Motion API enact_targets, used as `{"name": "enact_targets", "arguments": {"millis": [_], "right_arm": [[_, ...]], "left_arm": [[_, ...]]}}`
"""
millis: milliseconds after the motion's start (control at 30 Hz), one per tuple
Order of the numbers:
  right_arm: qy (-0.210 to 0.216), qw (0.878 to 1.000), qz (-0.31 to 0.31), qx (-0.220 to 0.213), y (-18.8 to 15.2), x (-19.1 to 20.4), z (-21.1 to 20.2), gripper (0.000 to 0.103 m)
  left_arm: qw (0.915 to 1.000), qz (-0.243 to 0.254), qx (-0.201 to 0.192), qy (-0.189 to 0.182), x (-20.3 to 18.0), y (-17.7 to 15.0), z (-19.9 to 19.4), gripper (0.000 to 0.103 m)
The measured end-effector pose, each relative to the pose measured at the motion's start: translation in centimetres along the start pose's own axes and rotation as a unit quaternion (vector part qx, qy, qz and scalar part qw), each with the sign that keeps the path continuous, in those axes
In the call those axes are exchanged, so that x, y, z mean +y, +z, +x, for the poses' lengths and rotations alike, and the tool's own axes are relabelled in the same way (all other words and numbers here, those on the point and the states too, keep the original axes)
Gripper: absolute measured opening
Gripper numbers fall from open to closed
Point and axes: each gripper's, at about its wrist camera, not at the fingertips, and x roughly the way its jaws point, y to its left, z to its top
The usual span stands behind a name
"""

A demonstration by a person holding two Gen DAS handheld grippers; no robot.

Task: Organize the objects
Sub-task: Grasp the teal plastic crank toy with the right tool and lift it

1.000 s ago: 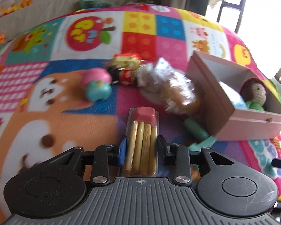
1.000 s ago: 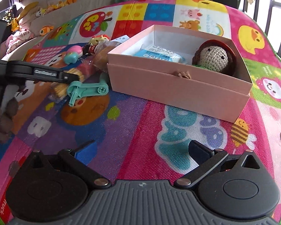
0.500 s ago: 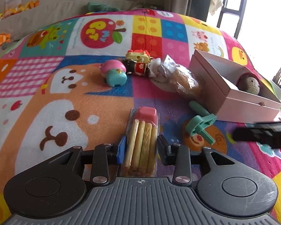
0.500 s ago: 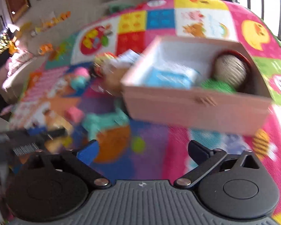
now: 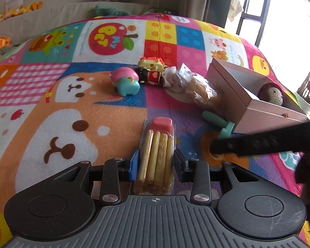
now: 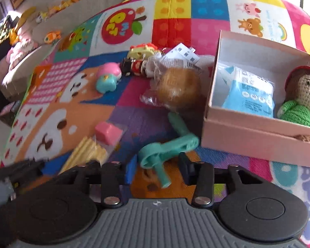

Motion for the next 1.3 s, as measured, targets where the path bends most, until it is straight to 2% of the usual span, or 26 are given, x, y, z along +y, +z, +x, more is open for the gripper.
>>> {"name": "enact_targets", "arguments": {"millis": [133, 300, 467, 500, 567, 633, 833, 900, 967, 1100, 1200, 1300], "right_arm": [[0.008, 1.000, -0.018, 0.008, -1.9, -1.3, -1.9, 0.037], [-0.047, 0.997, -0.063, 0.003, -4.7, -2.6, -4.1, 0.037], [-0.094, 0.994, -0.059, -0.008, -5.8, -4.5, -5.5, 0.037], [-0.094, 0.994, -0.058, -0.015, -5.9, -4.7, -5.8, 0.038], [-0.069, 0.996, -0.047, -0.027, -5.7, -4.9, -6.5, 0.050], [-0.045, 0.998, -0.032, -0.042, -5.2, -4.8, -6.8, 0.056], [-0.008, 0.998, 0.032, -0.055, -2.4, -4.2, -3.9, 0.057], [-0.011, 0.998, 0.027, -0.050, -1.6, -3.6, -2.5, 0.055], [-0.015, 0.999, 0.004, -0.042, -1.2, -2.8, -1.3, 0.040], [0.006, 0.999, -0.038, -0.025, -2.3, -1.4, -1.5, 0.028], [0.025, 0.996, -0.084, -0.012, -4.2, -1.0, -3.0, 0.027], [0.013, 0.990, -0.140, -0.007, -6.6, -1.4, -4.9, 0.027]], "left_arm": [[1.0000, 0.000, 0.000, -0.001, 0.1, 0.0, 0.0, 0.040], [1.0000, -0.001, -0.002, 0.000, 0.2, 0.0, -0.1, 0.040], [1.0000, -0.002, -0.002, 0.003, 0.2, -0.1, -0.2, 0.040], [1.0000, -0.002, -0.002, 0.002, 0.2, -0.1, -0.2, 0.040], [1.0000, -0.003, -0.003, 0.002, 0.2, -0.2, -0.2, 0.040], [1.0000, -0.005, -0.004, 0.004, 0.1, -0.3, -0.3, 0.040], [1.0000, -0.004, -0.005, 0.006, -0.1, -0.4, -0.2, 0.040], [1.0000, -0.005, -0.004, 0.005, -0.1, -0.4, -0.3, 0.040], [1.0000, -0.006, -0.004, 0.005, -0.1, -0.4, -0.3, 0.040], [0.9999, -0.010, -0.003, 0.003, 0.1, -0.4, -0.4, 0.040], [1.0000, -0.008, -0.003, 0.003, 0.2, -0.4, -0.4, 0.040], [0.9999, -0.010, -0.002, 0.005, 0.3, -0.4, -0.4, 0.040]]}}
